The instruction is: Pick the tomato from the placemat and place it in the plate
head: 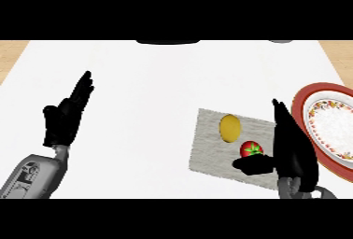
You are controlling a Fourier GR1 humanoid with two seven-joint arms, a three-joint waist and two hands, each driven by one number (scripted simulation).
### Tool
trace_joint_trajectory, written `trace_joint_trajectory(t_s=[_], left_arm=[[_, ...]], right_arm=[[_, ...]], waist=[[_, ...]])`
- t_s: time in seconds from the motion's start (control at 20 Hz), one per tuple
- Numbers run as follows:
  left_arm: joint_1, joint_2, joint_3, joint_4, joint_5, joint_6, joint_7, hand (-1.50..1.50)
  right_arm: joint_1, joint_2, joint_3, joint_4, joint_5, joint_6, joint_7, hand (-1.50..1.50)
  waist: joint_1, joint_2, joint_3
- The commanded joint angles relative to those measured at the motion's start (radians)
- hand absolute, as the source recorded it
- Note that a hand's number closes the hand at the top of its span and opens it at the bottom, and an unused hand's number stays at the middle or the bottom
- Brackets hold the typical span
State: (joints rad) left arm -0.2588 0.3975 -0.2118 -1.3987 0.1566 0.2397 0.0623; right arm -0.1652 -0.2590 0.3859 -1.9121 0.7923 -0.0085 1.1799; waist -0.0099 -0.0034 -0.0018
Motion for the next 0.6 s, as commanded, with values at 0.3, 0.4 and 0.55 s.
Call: trace_joint_trajectory(t_s=[0.3,0.4,0.55], left_arm=[[-0.003,-0.023,0.004,-0.002,-0.025,-0.015,0.009,0.0],[-0.032,-0.037,0.003,-0.004,-0.035,-0.007,0.031,0.0],[-0.024,-0.01,0.072,0.099,-0.01,-0.07,-0.056,0.0]], right_arm=[[-0.03,0.036,-0.083,0.08,-0.069,0.214,0.153,-1.5],[-0.013,0.088,-0.046,0.154,-0.028,0.166,0.12,-1.5],[0.049,0.082,-0.064,0.145,-0.027,0.162,0.057,-1.5]], waist=[[0.012,0.003,0.001],[0.012,0.004,0.001],[0.004,0.005,0.001]])
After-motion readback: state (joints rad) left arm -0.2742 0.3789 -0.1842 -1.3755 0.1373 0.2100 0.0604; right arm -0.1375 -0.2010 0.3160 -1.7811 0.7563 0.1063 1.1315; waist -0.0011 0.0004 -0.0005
